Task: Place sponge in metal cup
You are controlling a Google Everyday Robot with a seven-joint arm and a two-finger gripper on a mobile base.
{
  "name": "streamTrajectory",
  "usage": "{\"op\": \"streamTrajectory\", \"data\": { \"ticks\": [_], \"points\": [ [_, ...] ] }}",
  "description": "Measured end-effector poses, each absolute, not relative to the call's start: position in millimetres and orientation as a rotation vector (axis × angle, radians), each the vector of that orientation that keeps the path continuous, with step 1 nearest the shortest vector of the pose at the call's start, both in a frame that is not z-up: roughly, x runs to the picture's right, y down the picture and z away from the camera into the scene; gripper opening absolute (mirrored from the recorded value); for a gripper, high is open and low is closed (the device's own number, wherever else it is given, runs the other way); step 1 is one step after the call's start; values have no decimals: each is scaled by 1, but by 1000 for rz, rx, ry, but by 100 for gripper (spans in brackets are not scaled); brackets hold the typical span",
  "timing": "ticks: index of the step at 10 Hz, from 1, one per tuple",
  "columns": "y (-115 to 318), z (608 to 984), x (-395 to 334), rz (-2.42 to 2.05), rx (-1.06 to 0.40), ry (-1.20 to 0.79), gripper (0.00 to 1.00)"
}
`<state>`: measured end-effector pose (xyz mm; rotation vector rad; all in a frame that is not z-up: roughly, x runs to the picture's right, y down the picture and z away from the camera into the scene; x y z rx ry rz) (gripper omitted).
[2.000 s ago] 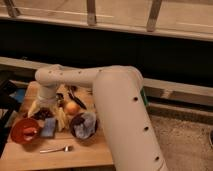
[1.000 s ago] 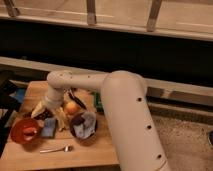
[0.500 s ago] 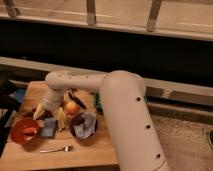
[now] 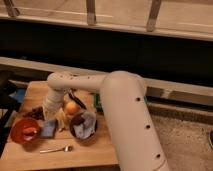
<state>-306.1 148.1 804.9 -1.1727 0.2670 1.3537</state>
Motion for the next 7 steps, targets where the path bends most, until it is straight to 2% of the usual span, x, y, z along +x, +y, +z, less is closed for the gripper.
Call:
{"op": "streamTrajectory", "data": {
  "ticks": [4, 7],
  "points": [
    [143, 804, -295, 1369, -1135, 285, 33],
    [145, 808, -292, 1373, -1130, 304, 54]
  ]
}}
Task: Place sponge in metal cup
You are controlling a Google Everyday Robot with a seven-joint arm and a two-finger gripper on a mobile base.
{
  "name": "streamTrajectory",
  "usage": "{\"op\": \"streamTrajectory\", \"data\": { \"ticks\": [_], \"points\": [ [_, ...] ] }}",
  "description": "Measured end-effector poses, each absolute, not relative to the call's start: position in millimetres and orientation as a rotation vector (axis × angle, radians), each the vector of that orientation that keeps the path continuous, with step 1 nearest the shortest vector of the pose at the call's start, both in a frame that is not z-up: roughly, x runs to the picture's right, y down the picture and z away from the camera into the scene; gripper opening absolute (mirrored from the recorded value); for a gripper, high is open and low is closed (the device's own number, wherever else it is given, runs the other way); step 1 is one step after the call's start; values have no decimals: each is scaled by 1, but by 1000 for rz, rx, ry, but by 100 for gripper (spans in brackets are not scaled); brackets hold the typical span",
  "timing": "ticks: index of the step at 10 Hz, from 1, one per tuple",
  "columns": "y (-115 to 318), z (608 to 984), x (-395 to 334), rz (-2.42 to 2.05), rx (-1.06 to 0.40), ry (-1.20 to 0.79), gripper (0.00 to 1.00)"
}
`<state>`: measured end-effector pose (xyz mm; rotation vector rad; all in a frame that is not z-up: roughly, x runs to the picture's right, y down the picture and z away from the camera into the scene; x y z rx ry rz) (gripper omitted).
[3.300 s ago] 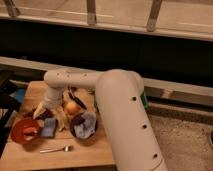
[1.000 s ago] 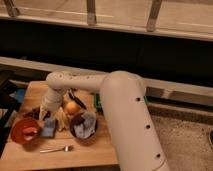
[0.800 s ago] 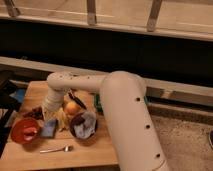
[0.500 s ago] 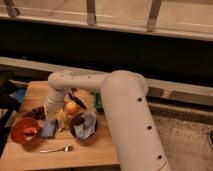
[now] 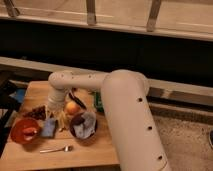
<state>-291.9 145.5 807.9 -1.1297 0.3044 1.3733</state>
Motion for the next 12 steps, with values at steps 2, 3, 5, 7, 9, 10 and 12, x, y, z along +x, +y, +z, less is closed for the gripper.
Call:
{"op": "streamTrajectory", "data": {
  "ticks": [2, 3, 5, 7, 9, 10, 12],
  "points": [
    [148, 808, -292, 1372, -1131, 309, 55],
    [148, 809, -292, 1375, -1133, 308, 55],
    [148, 810, -292, 1377, -1136, 306, 55],
    [150, 811, -294, 1376, -1141, 308, 55],
    [154, 816, -293, 1380, -1148, 317, 55],
    [156, 818, -292, 1385, -1152, 323, 55],
    [165, 829, -289, 1397, -1163, 346, 55]
  ]
}}
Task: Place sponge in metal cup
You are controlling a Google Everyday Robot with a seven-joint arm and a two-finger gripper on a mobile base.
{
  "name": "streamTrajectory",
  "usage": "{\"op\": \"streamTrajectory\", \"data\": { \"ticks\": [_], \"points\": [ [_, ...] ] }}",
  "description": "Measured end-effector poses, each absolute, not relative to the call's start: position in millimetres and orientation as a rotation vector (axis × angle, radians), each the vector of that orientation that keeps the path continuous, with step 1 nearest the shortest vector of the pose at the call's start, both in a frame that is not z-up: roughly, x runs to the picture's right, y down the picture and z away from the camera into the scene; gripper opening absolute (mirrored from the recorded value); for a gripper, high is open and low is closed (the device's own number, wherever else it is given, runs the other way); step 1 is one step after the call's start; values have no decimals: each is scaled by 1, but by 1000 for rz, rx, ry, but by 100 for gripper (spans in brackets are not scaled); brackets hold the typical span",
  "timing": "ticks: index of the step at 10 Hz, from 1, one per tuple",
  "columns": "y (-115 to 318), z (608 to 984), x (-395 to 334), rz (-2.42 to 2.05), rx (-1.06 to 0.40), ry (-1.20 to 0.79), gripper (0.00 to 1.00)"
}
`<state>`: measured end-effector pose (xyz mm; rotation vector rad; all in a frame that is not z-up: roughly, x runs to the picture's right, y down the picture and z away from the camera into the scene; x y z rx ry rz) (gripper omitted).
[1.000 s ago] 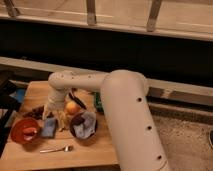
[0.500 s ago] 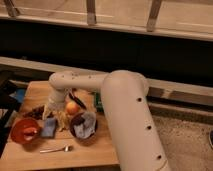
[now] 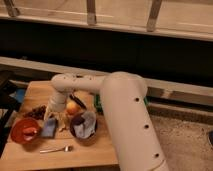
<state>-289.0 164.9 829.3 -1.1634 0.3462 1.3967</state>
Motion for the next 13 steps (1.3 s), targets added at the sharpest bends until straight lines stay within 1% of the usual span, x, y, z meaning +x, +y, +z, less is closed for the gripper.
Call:
{"op": "streamTrajectory", "data": {
  "ticks": [2, 3, 4, 7, 9, 13],
  "points": [
    [173, 840, -288, 1406, -1172, 369, 55],
    [175, 844, -288, 1406, -1174, 381, 52],
    [176, 845, -288, 1408, -1175, 384, 44],
    [175, 845, -288, 1401, -1171, 381, 13],
    [170, 839, -289, 1397, -1144, 370, 0],
    [135, 805, -291, 1390, -1056, 293, 0]
  ]
}}
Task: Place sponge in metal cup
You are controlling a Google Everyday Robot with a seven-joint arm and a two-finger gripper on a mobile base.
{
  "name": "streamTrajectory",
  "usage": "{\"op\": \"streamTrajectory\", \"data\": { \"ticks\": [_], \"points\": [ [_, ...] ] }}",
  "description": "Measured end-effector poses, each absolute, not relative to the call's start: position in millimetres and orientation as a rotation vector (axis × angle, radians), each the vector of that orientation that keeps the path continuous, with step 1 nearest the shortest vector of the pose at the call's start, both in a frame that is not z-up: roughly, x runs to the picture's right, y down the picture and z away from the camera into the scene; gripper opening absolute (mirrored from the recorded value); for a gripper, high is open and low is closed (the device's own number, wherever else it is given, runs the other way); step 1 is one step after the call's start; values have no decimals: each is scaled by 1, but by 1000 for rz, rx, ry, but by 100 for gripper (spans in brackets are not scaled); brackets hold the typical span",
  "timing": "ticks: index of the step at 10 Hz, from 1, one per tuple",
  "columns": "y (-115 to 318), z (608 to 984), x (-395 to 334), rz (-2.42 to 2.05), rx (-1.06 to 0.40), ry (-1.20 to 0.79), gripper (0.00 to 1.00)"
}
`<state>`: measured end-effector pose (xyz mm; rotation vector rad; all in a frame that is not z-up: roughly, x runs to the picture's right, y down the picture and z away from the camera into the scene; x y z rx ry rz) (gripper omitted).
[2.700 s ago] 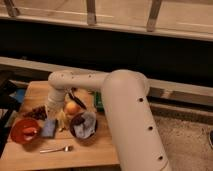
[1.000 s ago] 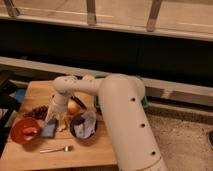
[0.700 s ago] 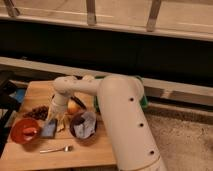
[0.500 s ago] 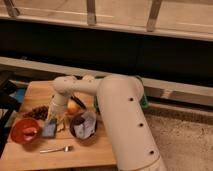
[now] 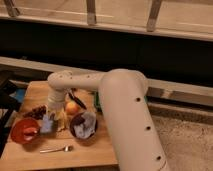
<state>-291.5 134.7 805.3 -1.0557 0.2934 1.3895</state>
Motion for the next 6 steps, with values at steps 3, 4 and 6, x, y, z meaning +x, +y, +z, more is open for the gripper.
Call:
{"op": "streamTrajectory", "data": {
  "ticks": [3, 4, 6],
  "points": [
    [103, 788, -287, 1400, -979, 231, 0],
    [93, 785, -286, 1404, -956, 217, 0],
    [58, 783, -271, 1441, -881, 190, 0]
  ]
}}
